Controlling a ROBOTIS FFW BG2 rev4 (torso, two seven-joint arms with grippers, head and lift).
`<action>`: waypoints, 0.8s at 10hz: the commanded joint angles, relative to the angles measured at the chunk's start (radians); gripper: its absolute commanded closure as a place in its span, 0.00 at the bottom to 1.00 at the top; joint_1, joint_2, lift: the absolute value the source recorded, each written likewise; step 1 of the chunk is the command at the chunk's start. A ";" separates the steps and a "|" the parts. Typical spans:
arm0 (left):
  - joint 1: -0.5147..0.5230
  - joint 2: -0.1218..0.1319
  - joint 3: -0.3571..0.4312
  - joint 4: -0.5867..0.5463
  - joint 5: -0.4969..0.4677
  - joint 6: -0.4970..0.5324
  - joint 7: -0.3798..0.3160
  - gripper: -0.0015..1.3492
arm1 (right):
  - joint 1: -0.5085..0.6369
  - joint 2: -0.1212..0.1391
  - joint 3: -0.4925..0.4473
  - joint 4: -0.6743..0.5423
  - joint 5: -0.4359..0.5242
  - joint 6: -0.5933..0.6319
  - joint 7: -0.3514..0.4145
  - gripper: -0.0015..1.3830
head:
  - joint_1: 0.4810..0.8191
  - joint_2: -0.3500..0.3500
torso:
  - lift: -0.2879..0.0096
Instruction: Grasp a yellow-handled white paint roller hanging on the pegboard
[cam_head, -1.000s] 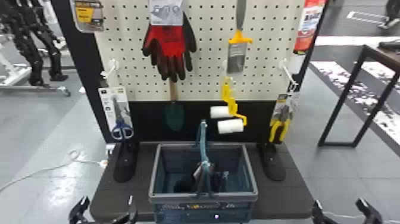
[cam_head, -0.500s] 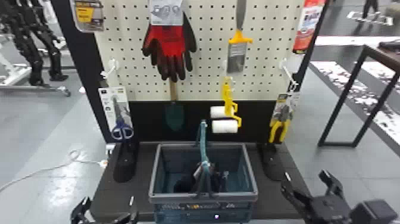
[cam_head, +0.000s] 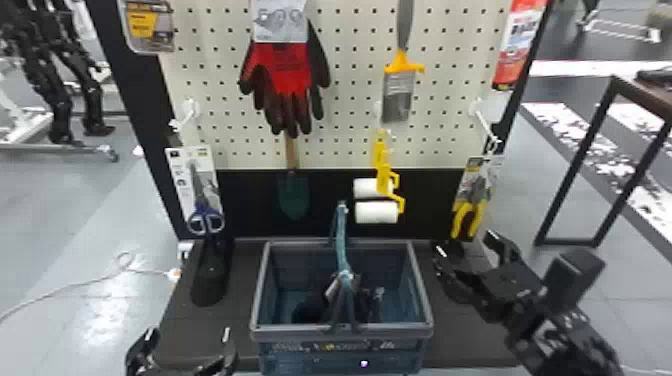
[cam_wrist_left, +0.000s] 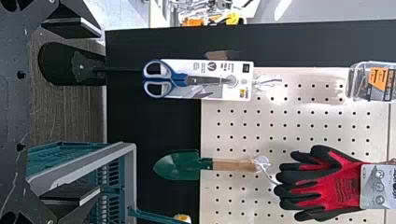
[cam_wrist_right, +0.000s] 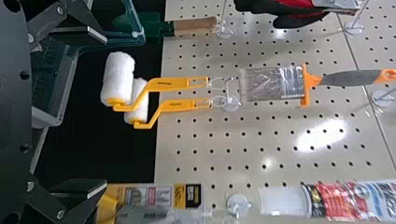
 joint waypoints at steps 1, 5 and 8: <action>-0.012 0.012 -0.012 0.007 0.008 -0.001 0.000 0.10 | -0.064 0.002 0.000 0.032 0.005 0.048 0.026 0.15 | 0.20 0.50 | 0.63; -0.036 0.018 -0.029 0.028 0.018 -0.004 0.000 0.10 | -0.253 -0.005 0.000 0.205 0.005 0.088 0.156 0.15 | 0.20 0.50 | 0.63; -0.058 0.021 -0.044 0.050 0.030 -0.011 0.000 0.10 | -0.378 -0.006 0.000 0.360 0.015 0.095 0.235 0.15 | 0.20 0.50 | 0.63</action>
